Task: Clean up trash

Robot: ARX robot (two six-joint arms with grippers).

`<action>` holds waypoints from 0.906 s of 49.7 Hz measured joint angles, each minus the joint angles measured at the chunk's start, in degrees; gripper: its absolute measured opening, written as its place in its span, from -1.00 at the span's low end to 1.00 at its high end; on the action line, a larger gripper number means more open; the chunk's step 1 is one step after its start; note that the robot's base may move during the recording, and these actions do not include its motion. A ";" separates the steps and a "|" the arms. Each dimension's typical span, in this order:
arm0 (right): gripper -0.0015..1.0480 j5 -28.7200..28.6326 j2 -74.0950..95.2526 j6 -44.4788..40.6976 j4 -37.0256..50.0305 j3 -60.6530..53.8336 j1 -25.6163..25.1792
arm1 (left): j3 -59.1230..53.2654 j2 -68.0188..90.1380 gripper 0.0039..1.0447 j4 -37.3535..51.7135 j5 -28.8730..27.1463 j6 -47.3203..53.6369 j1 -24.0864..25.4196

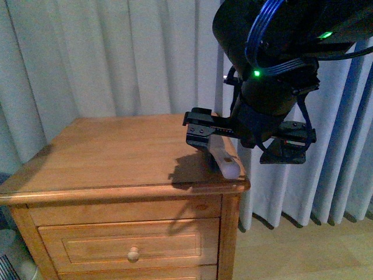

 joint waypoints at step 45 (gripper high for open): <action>-0.63 0.70 -0.44 -2.67 9.49 -5.01 0.39 | 0.00 0.00 -0.49 0.00 0.00 -0.02 0.00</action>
